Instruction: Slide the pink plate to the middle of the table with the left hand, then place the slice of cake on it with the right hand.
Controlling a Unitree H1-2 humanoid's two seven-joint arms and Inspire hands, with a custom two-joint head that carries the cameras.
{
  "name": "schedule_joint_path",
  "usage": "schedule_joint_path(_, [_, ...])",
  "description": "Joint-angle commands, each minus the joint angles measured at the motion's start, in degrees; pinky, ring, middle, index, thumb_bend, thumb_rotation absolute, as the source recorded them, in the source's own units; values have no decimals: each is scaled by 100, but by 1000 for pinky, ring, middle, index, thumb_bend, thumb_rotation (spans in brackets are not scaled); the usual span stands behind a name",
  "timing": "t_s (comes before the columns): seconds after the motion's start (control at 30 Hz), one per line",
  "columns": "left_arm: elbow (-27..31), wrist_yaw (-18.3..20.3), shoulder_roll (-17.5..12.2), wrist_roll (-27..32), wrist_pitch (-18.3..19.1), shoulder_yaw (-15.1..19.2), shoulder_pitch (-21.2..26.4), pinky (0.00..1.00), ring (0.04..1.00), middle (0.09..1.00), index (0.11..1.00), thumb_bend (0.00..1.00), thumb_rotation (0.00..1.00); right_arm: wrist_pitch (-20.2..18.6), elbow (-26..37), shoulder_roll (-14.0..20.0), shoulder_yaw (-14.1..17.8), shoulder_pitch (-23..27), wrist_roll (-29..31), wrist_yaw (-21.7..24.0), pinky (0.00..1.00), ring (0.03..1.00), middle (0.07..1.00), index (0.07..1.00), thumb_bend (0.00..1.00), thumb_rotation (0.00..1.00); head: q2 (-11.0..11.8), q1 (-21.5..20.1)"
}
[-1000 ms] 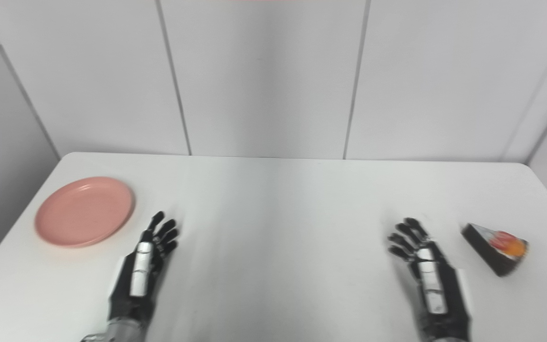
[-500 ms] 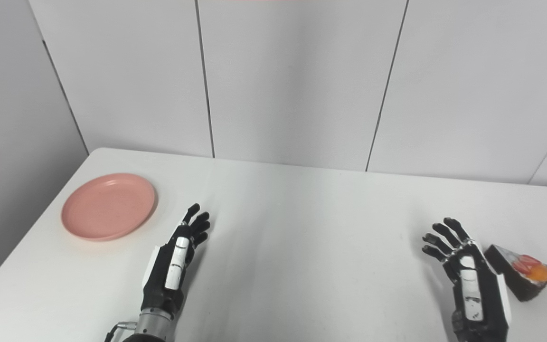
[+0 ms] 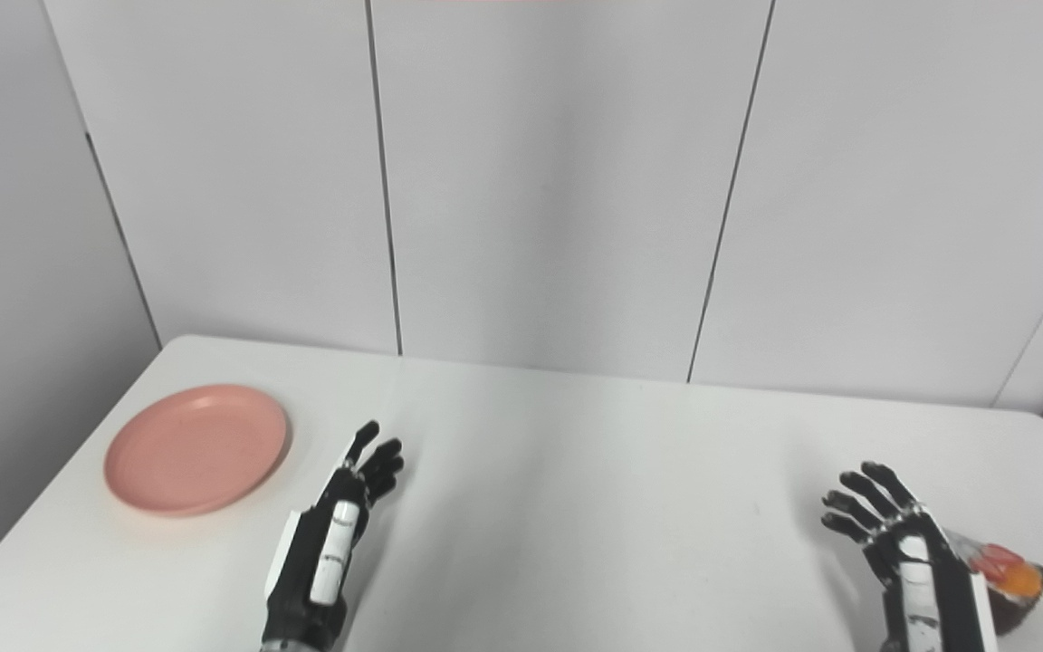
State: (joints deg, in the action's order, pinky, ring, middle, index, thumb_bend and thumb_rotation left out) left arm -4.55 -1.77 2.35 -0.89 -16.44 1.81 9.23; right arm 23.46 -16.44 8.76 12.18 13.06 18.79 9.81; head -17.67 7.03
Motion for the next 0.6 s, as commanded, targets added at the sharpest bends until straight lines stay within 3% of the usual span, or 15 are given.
schedule_joint_path(0.0, [228,-137,-96,124,-401,165,482,895,877,879,901,694,916,224,-825,-208,7,-564,27,53,672,712,757,760,810,829,23,6])
schedule_joint_path(0.13, [116,-147,-337,143,-579,411,889,899,880,891,915,676,937,253,-838,-244,3,-576,-10,33,658,705,751,760,802,828,50,-6])
schedule_joint_path(0.3, [170,-364,-808,31,-291,814,1568,858,848,868,892,739,951,250,-809,-262,-25,-614,-11,59,657,705,751,763,808,825,22,-7])
schedule_joint_path(0.4, [-211,-371,-1236,137,-511,1050,1959,850,837,851,887,724,946,240,-798,-275,-32,-629,55,108,657,705,750,763,797,823,3,-22])
schedule_joint_path(0.57, [-797,-591,-1709,-109,-644,1265,2363,846,820,819,848,809,942,242,-765,-277,-37,-649,49,99,652,703,750,758,784,826,-31,-35])
